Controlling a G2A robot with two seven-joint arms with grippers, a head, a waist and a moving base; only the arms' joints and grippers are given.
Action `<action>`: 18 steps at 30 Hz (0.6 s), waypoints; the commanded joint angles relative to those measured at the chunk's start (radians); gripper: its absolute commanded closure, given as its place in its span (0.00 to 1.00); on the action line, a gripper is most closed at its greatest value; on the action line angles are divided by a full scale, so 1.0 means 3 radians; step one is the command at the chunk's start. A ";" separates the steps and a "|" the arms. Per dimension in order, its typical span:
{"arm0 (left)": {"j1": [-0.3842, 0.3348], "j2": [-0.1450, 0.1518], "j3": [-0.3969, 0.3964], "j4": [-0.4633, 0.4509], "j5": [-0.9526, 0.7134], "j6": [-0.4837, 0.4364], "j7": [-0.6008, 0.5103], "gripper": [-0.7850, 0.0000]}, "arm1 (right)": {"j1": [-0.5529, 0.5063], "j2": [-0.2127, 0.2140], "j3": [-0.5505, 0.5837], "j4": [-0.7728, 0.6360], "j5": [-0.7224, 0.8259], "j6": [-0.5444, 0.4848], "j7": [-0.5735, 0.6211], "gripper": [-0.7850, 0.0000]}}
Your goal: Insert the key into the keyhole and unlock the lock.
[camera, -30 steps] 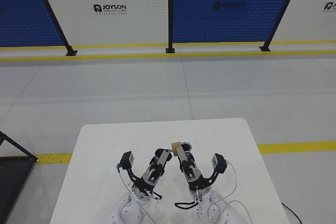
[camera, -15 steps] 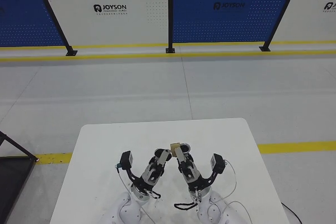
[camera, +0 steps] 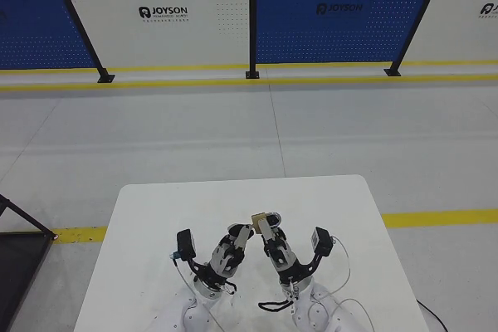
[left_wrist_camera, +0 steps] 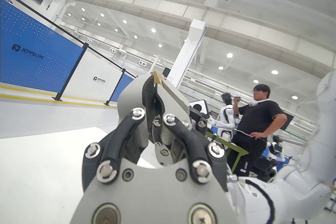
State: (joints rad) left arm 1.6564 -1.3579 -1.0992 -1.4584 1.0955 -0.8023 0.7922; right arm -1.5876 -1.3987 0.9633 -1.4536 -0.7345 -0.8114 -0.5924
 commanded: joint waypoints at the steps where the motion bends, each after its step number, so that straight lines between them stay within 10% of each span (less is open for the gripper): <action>1: -0.0008 0.0000 0.0006 0.0020 0.0157 0.0081 0.0122 1.00 | -0.0006 0.0001 0.0008 -0.0008 0.0013 0.0000 0.0024 1.00; 18: -0.0094 0.0036 0.0049 0.0150 0.1215 0.0879 0.0868 1.00 | -0.0060 0.0013 0.0060 -0.0084 0.0099 0.0051 0.0253 1.00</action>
State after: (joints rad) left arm 1.6289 -1.3485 -1.0856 -1.4155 1.4384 -0.5566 1.0418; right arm -1.6046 -1.3948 0.9806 -1.4780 -0.7065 -0.7974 -0.5200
